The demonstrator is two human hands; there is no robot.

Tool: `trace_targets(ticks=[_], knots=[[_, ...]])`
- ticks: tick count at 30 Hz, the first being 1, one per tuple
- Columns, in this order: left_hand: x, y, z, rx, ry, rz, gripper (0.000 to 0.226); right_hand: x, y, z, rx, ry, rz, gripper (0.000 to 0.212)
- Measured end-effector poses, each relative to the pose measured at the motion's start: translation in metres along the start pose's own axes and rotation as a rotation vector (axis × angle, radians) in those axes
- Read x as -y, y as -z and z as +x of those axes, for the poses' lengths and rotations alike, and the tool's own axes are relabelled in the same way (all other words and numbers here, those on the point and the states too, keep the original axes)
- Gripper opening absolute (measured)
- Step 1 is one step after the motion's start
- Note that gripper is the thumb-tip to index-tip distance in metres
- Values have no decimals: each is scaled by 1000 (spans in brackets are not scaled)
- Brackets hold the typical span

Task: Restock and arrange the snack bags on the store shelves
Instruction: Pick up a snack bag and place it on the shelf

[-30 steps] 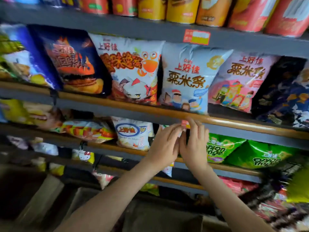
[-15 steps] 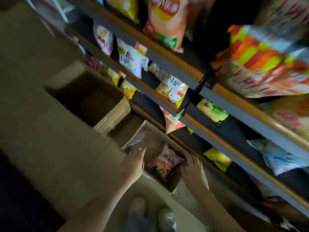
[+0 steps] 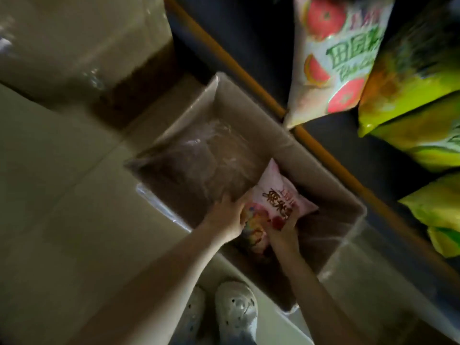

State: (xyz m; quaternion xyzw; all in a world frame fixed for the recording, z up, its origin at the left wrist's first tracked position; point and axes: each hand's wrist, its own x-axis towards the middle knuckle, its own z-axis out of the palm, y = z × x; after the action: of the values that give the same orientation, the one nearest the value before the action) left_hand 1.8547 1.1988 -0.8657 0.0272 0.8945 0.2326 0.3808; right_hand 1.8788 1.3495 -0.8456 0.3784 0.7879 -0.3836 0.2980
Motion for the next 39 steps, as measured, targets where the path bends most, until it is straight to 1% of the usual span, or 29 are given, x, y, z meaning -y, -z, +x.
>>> trace_targets(ticks=[3,5,7,9,11,13,14,15,16,18,19,20,22,24,25,26,27,28,29,30,31,32,33,36,39], knots=[[10,-21,42,156,38,-136,79,-10,-22,31,-52,5,128,114],[12,-22,52,216,39,-216,80,-15,-25,37,-78,53,152,115],[8,-9,44,260,34,-307,85,-16,-21,32,-78,104,204,112],[1,13,19,237,34,-377,90,-8,-12,13,-54,176,290,117],[-6,45,-17,206,48,-421,90,12,-1,-18,-23,201,363,124],[-24,78,-63,167,35,-391,91,21,16,-52,5,224,393,123],[-29,84,-81,142,32,-383,91,27,24,-67,15,261,371,123],[-48,125,-125,139,33,-362,91,61,54,-119,19,258,369,124],[-56,144,-147,140,42,-358,91,76,68,-145,23,276,345,124],[-62,152,-168,98,5,-392,91,92,79,-169,35,364,265,120],[-73,176,-191,78,-36,-383,91,114,99,-197,52,384,255,120],[-89,202,-218,48,-85,-369,91,129,120,-226,36,393,256,121],[-123,246,-272,-24,-221,-366,93,154,165,-284,-12,471,268,122],[-155,282,-312,-67,-342,-338,96,172,214,-331,-35,493,343,128],[-170,297,-328,-96,-383,-287,95,176,238,-350,-40,486,404,129],[-188,312,-347,-141,-426,-223,93,180,263,-371,-33,465,465,125],[-206,325,-364,-206,-476,-173,91,182,288,-394,-15,471,543,118],[-226,338,-383,-259,-523,-126,91,183,312,-417,4,489,624,107],[-246,348,-399,-293,-578,-95,92,182,334,-436,22,506,721,93],[-265,356,-414,-317,-636,-69,93,181,358,-461,43,533,760,77],[-284,362,-427,-335,-690,-43,92,177,379,-483,44,573,774,65],[-304,367,-441,-338,-730,-13,91,173,401,-504,22,598,753,66],[-323,371,-453,-341,-767,11,89,166,422,-521,1,635,747,71],[-389,372,-488,-397,-897,19,82,138,485,-561,-142,756,712,85],[-458,355,-518,-478,-1029,2,79,103,542,-591,-287,878,613,94]])
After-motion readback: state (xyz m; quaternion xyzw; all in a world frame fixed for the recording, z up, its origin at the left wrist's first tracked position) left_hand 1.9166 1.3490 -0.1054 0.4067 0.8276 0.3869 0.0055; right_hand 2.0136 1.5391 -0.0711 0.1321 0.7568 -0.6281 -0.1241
